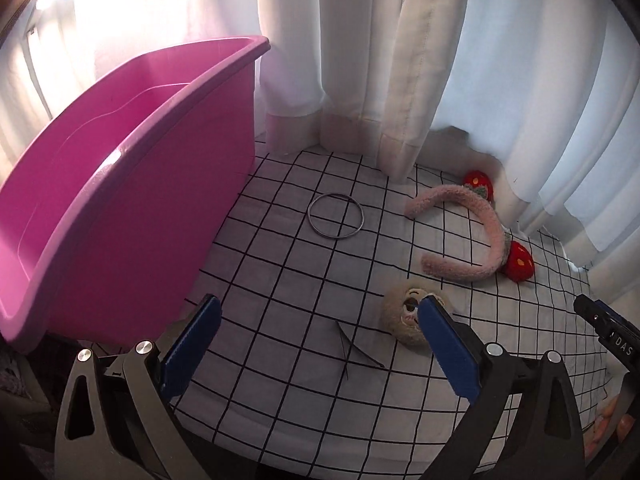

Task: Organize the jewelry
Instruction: 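Move both tools back over the table toward the sloth and headband, then grasp the strawberry headband with the right gripper while the left gripper grasps the black hairpins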

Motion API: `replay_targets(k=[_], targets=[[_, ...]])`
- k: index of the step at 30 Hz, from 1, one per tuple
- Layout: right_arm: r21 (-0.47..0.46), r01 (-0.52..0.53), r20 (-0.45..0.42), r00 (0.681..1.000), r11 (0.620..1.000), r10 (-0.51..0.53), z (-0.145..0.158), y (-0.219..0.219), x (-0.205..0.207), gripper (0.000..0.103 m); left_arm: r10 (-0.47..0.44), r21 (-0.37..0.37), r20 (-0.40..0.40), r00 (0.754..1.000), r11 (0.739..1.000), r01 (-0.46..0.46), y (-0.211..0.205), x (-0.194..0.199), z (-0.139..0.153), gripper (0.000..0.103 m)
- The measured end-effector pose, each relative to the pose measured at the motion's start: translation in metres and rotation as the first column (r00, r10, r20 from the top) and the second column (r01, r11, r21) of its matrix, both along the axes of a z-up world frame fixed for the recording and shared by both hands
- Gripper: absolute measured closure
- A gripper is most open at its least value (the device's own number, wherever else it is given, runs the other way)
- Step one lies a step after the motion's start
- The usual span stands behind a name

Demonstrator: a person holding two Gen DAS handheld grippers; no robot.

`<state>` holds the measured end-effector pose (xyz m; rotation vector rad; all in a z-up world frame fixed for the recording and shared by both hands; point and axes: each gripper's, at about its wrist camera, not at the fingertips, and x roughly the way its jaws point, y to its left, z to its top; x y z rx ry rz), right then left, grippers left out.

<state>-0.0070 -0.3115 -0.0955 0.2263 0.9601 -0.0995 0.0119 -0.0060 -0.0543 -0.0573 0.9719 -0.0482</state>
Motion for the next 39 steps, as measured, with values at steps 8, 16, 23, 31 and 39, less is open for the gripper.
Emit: replay_targets(k=[8, 16, 23, 31, 39], targets=[[0.022, -0.044, -0.027, 0.999, 0.999, 0.045, -0.021, 0.001, 0.02, 0.042, 0.026, 0.025, -0.041, 0.999, 0.999, -0.025, -0.003, 0.003, -0.033, 0.006], [0.039, -0.087, -0.038, 0.995, 0.995, 0.089, -0.037, 0.008, 0.037, 0.042, 0.03, 0.04, -0.076, 0.997, 0.999, -0.027, -0.013, -0.002, -0.062, 0.006], [0.06, -0.11, -0.041, 0.993, 0.992, 0.112, -0.046, 0.011, 0.047, 0.042, 0.044, 0.092, -0.101, 0.994, 0.995, -0.035, -0.022, 0.0, -0.087, 0.006], [0.056, -0.1, -0.041, 0.994, 0.993, 0.102, -0.051, 0.008, 0.06, 0.042, 0.082, 0.08, -0.135, 0.987, 0.994, -0.071, -0.023, 0.011, -0.108, 0.006], [0.03, -0.09, -0.038, 0.995, 0.995, 0.091, -0.049, 0.005, 0.087, 0.042, 0.103, 0.087, -0.146, 0.984, 0.992, -0.091, -0.026, 0.012, -0.121, 0.006]])
